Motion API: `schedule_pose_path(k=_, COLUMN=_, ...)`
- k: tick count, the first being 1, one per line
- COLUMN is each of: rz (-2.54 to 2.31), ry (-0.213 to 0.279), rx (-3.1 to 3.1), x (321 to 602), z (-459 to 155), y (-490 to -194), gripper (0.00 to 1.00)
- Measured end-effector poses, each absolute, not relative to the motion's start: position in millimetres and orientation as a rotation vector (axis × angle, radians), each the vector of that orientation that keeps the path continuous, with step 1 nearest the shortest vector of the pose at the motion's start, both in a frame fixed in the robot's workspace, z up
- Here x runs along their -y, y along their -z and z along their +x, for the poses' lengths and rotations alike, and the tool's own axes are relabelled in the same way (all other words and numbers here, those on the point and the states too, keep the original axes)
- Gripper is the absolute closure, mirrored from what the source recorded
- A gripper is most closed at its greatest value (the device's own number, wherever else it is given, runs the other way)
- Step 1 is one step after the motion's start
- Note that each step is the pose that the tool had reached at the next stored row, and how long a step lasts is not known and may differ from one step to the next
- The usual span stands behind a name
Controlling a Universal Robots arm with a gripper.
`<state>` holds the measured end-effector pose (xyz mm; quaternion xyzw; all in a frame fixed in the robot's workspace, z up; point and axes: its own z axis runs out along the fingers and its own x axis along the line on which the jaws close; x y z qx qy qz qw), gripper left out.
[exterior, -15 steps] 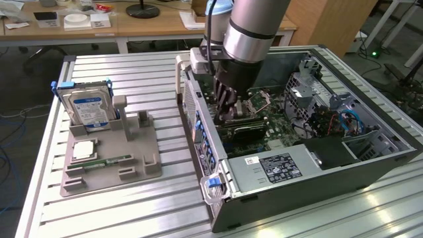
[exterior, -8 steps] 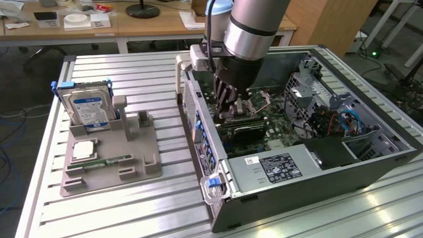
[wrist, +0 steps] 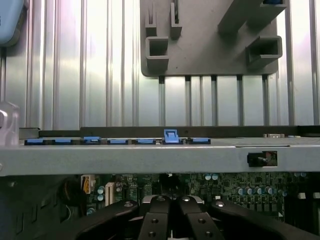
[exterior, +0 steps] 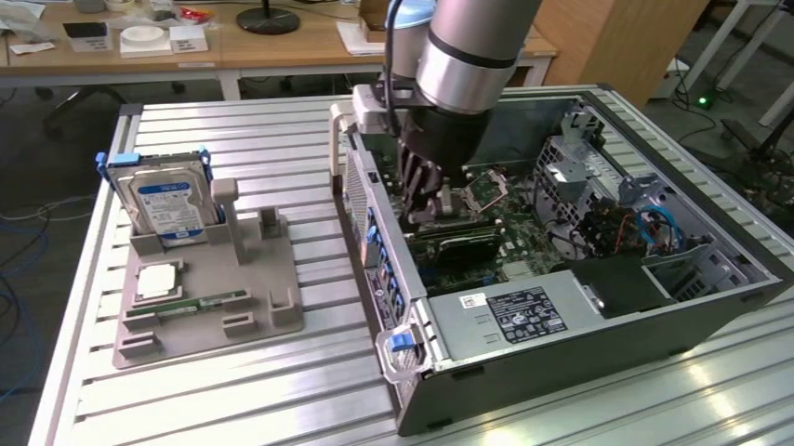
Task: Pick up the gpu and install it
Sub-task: 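Press down on the gpu until it lock into place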
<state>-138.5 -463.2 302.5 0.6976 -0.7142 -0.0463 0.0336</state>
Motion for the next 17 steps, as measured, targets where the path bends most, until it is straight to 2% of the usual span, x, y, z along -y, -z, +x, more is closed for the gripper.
schedule_pose_path(k=17, rz=2.144, ry=0.146, rx=2.195, x=459.3, z=-142.4, y=-298.7, gripper=0.89)
